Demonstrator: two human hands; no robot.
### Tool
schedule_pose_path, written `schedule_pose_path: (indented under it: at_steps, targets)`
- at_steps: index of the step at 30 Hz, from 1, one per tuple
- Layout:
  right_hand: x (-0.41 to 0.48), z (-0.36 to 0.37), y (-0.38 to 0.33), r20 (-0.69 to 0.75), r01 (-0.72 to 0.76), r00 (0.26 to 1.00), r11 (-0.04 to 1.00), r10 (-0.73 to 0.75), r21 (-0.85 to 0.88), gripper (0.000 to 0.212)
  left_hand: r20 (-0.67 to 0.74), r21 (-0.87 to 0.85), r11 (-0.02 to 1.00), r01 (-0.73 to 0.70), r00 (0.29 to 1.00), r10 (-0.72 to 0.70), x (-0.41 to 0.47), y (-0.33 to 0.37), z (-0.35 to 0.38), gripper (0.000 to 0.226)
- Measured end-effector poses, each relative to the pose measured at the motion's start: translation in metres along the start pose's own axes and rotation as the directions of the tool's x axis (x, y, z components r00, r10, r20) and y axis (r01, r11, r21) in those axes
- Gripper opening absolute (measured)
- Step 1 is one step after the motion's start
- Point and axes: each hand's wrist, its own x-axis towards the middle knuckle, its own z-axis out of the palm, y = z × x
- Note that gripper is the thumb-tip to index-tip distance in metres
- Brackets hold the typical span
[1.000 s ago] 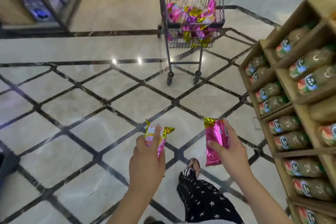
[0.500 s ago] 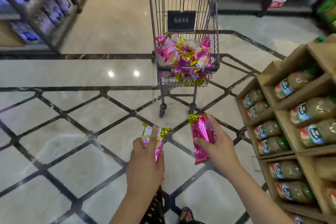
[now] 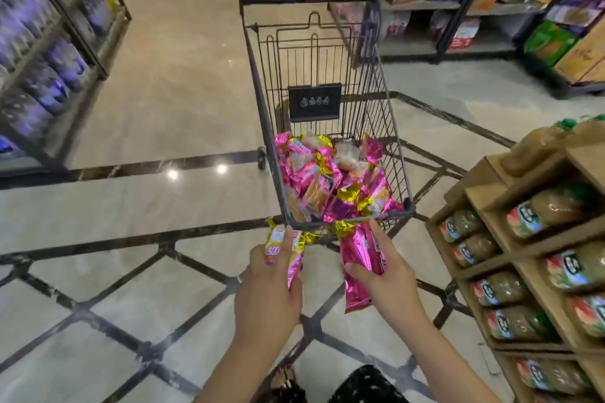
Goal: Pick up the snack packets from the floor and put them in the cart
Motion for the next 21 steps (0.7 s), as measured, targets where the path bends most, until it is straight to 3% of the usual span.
schedule_pose_path:
  at_steps: [12, 21]
  targets:
    - [0.177, -0.036, -0.037, -0.052, 0.043, 0.998, 0.995, -0.048, -0.089, 0.083, 0.003, 0.036, 0.998, -0.057, 0.998, 0.057, 0.181, 0.053, 0.005, 0.071]
    - [0.290, -0.059, -0.052, 0.002, 0.011, 1.000, 0.953, -0.011, -0.303, 0.083, 0.016, -0.003, 1.000, 0.002, 1.000, -0.002, 0.287, 0.093, 0.019, 0.073]
